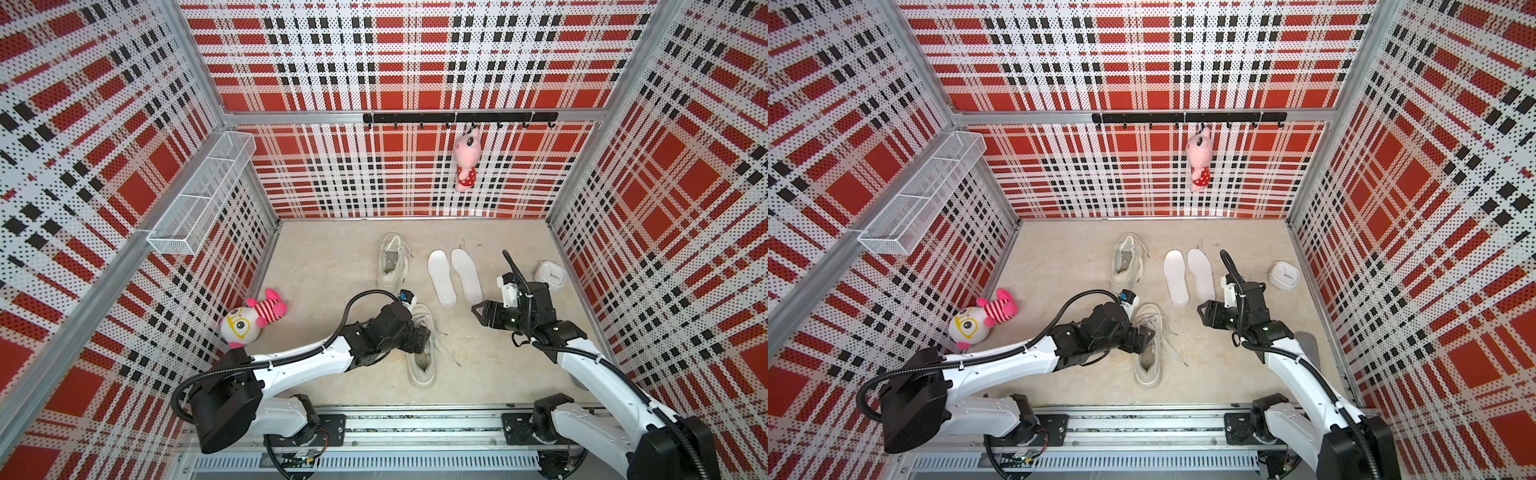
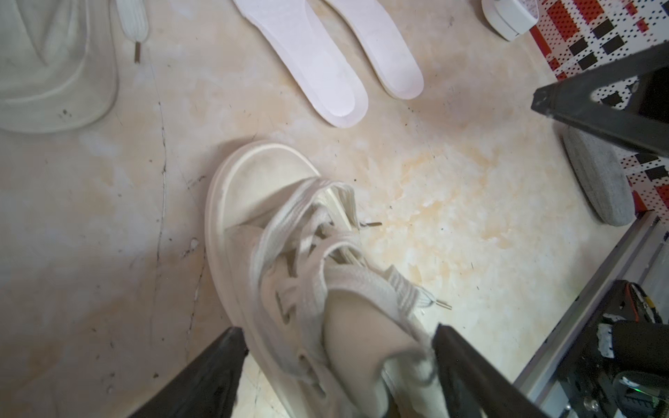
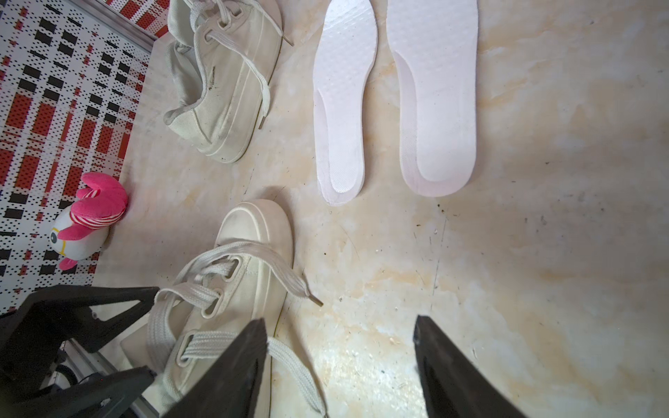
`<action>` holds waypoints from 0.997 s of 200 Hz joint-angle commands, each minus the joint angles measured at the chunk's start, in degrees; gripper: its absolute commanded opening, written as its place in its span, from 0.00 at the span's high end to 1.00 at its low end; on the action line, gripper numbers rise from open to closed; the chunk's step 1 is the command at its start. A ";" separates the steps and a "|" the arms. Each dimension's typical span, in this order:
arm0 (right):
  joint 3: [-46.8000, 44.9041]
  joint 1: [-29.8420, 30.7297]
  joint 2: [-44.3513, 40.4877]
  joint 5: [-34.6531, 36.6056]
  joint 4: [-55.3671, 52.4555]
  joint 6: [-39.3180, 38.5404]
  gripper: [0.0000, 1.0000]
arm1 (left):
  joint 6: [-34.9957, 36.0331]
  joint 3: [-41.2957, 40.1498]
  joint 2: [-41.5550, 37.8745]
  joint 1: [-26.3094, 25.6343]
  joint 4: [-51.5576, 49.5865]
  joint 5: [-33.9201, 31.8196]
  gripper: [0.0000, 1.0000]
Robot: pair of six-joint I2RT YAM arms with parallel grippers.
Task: Remove the insole from the shoe
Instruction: Pick up the shoe at the center of the board.
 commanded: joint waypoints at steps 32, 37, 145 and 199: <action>-1.67 -0.18 -0.98 0.69 1.74 0.21 0.32 | -7.58 -3.10 -0.42 -1.26 -0.14 -3.05 0.18; -1.72 -0.20 -0.93 0.69 1.69 0.25 0.32 | -7.58 -3.23 -0.01 -1.22 0.57 -2.62 0.19; -1.56 -0.24 -1.33 1.56 0.99 -0.05 0.32 | -5.73 -2.34 2.14 1.05 4.90 -3.98 0.96; -0.99 -0.24 -1.35 2.05 0.79 -0.58 0.32 | 0.77 -1.60 -12.52 10.16 -1.79 -0.09 1.00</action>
